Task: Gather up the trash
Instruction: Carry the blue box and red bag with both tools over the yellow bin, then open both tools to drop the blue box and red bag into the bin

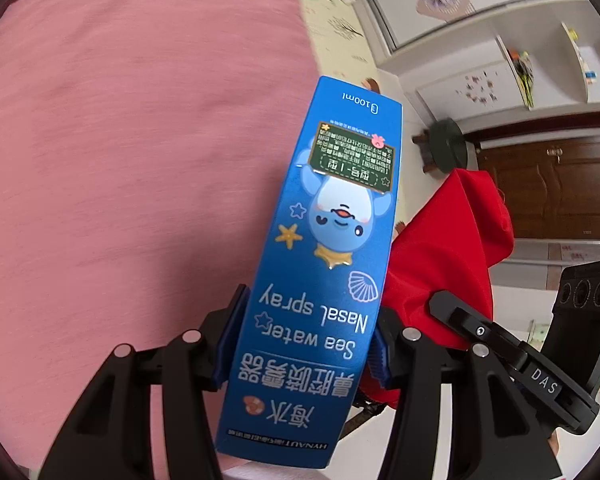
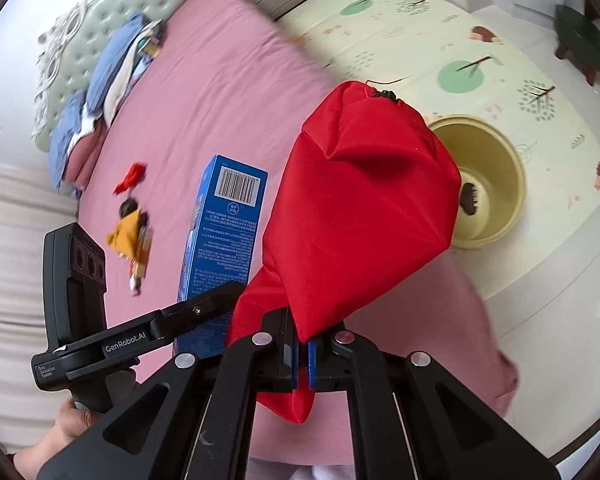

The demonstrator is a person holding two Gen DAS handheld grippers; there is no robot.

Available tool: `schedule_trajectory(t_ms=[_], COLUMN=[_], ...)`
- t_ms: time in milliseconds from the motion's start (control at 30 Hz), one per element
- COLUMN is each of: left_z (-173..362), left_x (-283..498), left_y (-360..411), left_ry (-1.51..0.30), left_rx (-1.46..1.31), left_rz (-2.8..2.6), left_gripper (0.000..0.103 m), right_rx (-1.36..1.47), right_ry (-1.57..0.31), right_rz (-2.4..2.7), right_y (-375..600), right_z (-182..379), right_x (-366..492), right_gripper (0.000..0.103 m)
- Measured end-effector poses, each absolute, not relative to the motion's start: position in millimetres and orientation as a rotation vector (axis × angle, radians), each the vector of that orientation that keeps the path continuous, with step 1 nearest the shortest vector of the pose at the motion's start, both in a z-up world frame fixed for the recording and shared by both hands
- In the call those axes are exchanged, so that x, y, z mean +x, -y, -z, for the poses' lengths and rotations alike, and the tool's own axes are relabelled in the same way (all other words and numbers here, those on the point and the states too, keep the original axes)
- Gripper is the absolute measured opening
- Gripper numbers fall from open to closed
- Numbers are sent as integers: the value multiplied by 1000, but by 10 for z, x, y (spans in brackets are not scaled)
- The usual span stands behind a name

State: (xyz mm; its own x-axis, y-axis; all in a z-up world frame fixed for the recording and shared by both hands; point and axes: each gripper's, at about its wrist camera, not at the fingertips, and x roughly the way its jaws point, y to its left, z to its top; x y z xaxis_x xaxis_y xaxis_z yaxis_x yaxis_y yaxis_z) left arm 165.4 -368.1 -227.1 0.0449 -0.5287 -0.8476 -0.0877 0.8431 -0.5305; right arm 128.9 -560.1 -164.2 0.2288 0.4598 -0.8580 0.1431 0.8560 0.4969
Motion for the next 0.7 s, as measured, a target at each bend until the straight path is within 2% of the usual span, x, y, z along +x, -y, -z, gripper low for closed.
schedule_trajectory(t_ms=[500, 567, 600, 633, 667, 700], left_z=[2449, 2417, 2397, 2388, 2380, 2377], left_x=[2520, 2654, 2725, 2782, 2832, 2885], left_y=[4975, 5145, 5204, 5254, 5267, 5272], left_ry=[-1550, -1544, -1538, -1534, -1531, -1529], left_rx=[-424, -426, -405, -386, -367, -351], left_rz=[511, 549, 542, 530, 512, 503], left_gripper=[53, 53, 62, 81, 85, 85], right_rx=[592, 609, 608, 603, 596, 594], right_ry=[-1306, -1300, -1293, -1291, -1290, -1283], right_rz=[-63, -50, -34, -19, 1, 17], right_y=[6882, 7036, 7098, 7144, 7202, 7252], right_z=[1907, 1907, 1900, 1898, 1898, 1889], right_x=[1822, 1905, 1943, 1968, 1994, 2011], right_gripper=[5, 9, 18, 27, 41, 41])
